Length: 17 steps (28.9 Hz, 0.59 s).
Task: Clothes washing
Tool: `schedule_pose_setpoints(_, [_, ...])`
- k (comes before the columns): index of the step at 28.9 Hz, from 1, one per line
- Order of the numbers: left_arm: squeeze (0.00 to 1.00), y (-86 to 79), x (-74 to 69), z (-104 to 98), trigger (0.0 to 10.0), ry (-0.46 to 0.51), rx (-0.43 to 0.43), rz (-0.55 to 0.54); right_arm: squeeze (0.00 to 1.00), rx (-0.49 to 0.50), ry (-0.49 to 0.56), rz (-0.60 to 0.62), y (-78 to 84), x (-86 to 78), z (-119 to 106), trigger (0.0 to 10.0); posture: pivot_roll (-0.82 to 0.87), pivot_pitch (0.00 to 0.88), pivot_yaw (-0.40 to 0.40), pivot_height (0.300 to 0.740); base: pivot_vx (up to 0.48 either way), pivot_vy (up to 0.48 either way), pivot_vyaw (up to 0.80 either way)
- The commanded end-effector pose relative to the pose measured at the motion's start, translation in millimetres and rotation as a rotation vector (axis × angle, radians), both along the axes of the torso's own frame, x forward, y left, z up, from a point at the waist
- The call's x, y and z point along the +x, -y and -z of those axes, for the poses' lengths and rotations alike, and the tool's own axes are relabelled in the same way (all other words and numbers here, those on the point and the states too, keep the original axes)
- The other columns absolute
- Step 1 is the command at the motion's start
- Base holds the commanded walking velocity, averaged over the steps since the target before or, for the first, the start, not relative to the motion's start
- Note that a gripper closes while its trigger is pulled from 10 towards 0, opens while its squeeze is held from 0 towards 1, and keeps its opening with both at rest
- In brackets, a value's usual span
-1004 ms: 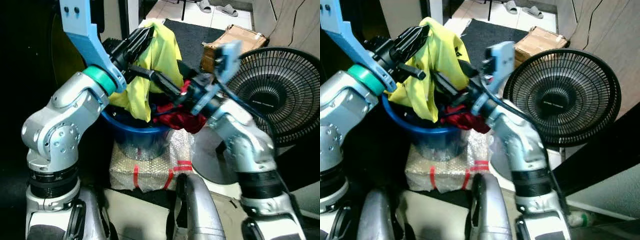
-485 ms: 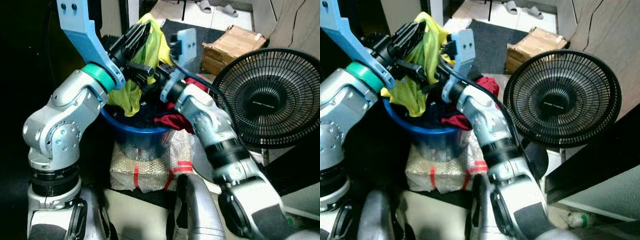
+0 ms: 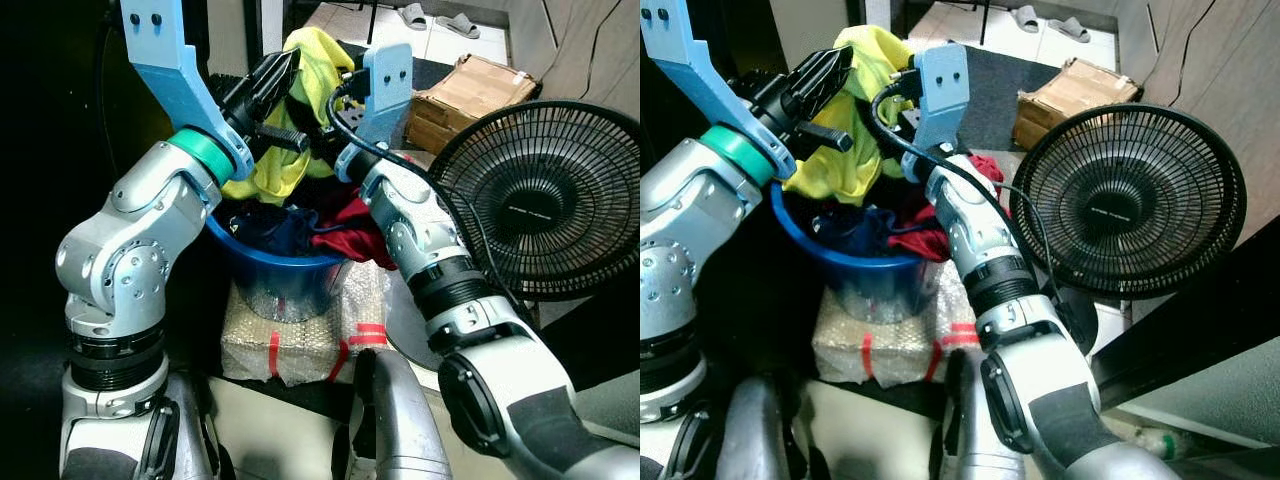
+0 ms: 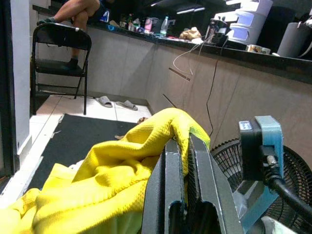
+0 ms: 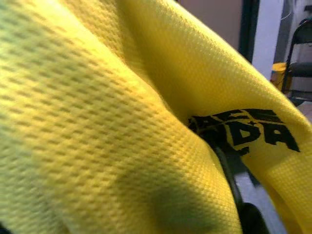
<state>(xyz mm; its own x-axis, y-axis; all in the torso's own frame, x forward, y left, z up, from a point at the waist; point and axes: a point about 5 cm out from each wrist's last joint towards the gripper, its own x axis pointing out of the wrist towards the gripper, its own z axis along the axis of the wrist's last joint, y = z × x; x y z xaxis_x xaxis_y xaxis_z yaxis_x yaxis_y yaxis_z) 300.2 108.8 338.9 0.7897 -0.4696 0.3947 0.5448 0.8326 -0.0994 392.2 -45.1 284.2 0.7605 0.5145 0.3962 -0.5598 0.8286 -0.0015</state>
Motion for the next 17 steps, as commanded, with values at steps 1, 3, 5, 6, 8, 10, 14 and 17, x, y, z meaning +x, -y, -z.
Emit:
schedule_pose_setpoints(1, [0.0, 2.8, -1.6, -4, 10.0, 0.03, -0.005, 0.007, 0.0, 0.001, 0.0, 0.041, 7.7, 3.9, 1, 0.0, 0.07, 0.095, -0.035, 0.505, 0.0, 0.0, 0.0])
schedule_pose_setpoints(3, [0.0, 2.7, -1.3, -4, 10.0, 0.03, -0.005, 0.005, 0.0, 0.003, 0.006, 0.047, 8.3, 4.4, 1, 0.0, 0.07, 0.094, -0.034, 0.505, 0.0, 0.0, 0.0])
schedule_pose_setpoints(5, [0.0, 2.5, -1.1, -4, 10.0, 0.029, -0.005, 0.002, 0.0, 0.007, 0.01, 0.047, 8.9, 4.5, 0, 0.0, 0.07, 0.093, -0.034, 0.505, 0.0, 0.0, 0.0])
schedule_pose_setpoints(6, [0.0, 2.2, -1.0, -4, 10.0, 0.028, -0.005, -0.002, 0.0, 0.011, 0.014, 0.048, 9.2, 4.6, 1, 0.0, 0.07, 0.093, -0.034, 0.505, 0.0, 0.0, 0.0])
schedule_pose_setpoints(8, [0.0, 2.1, -0.7, -3, 10.0, 0.026, -0.005, -0.006, 0.0, 0.015, 0.017, 0.048, 9.8, 4.7, 1, 0.0, 0.07, 0.089, -0.032, 0.505, 0.0, 0.0, 0.0])
schedule_pose_setpoints(10, [0.0, 1.7, -0.4, -3, 10.0, 0.022, -0.006, -0.011, 0.0, 0.023, 0.022, 0.048, 11.2, 4.8, 1, 0.0, 0.08, 0.089, -0.032, 0.505, 0.0, 0.0, 0.0])
schedule_pose_setpoints(14, [0.0, -0.9, 0.8, -1, 10.0, 0.015, -0.005, -0.027, 0.0, 0.038, 0.04, 0.05, 18.0, 4.8, -1, 0.0, 0.07, 0.087, -0.031, 0.505, 0.0, 0.0, 0.0])
schedule_pose_setpoints(17, [0.0, -1.8, 1.4, -1, 10.0, 0.012, -0.004, -0.032, 0.0, 0.046, 0.054, 0.05, 21.7, 4.1, -4, 0.0, 0.07, 0.087, -0.031, 0.505, 0.0, 0.0, 0.0])
